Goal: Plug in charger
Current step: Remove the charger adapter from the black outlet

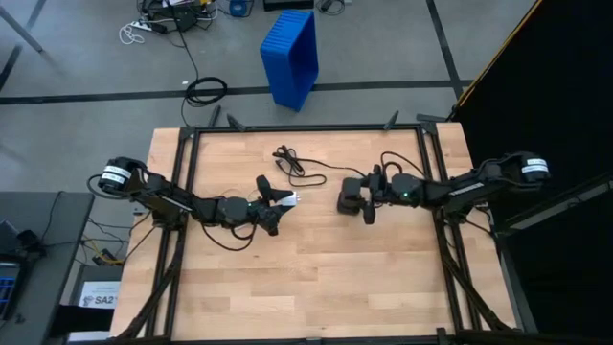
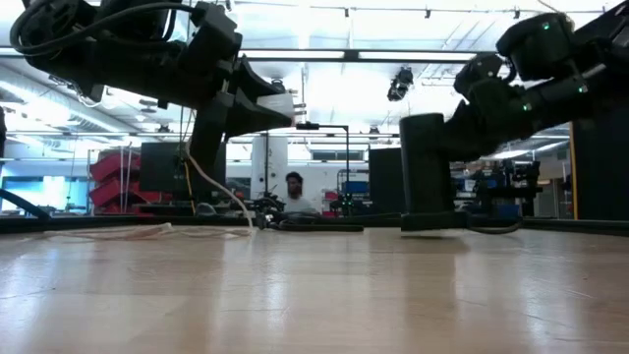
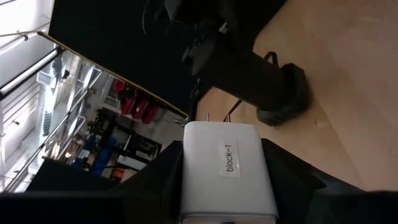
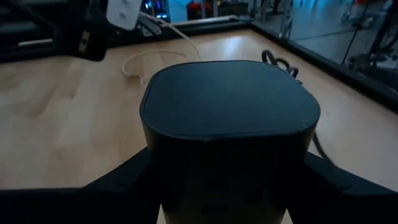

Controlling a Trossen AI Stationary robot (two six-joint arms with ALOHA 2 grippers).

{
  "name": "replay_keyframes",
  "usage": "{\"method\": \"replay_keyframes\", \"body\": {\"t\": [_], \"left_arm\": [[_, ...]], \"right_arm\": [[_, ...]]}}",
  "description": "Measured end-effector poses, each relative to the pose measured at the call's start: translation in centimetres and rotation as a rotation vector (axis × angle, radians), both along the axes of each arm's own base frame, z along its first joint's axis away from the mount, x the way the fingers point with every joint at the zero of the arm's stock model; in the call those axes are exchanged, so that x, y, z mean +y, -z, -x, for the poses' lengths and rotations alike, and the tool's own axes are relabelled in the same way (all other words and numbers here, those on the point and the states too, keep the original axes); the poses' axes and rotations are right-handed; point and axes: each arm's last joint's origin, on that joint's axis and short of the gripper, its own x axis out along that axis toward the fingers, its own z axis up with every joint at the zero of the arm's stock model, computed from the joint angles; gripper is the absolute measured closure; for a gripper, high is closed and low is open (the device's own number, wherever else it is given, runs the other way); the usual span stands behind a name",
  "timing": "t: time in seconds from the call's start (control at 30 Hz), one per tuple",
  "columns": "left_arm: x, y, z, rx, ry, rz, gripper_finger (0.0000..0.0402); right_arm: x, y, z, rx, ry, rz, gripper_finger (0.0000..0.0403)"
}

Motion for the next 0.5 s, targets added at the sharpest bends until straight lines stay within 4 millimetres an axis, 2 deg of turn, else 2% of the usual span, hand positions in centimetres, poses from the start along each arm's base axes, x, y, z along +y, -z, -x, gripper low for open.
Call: {"method": "replay_keyframes", "body": {"t": [0.13,0.27,0.37,0.43,0.5], "left_arm": [[0.0,0.0,0.0,-0.001,0.000,0.003,0.0246],[0.0,0.0,0.0,-0.001,0.001,0.004,0.0246],[0.0,0.0,0.0,0.001,0.001,0.003,0.0246],[0.0,0.0,0.0,0.004,0.001,0.003,0.0246],[0.0,0.0,0.0,0.004,0.000,0.003,0.0246]], "right_arm": [[-0.1,0.3,-0.3,-0.006,0.015,-0.021,0.0173],[-0.1,0.4,-0.3,-0.008,0.023,-0.043,0.0080],[-0.1,-0.5,-0.1,-0.061,0.037,-0.039,0.0022],[-0.1,-0.8,0.0,-0.073,0.038,-0.037,0.0017],[-0.1,-1.2,0.2,-0.092,0.036,-0.033,0.0030]]}}
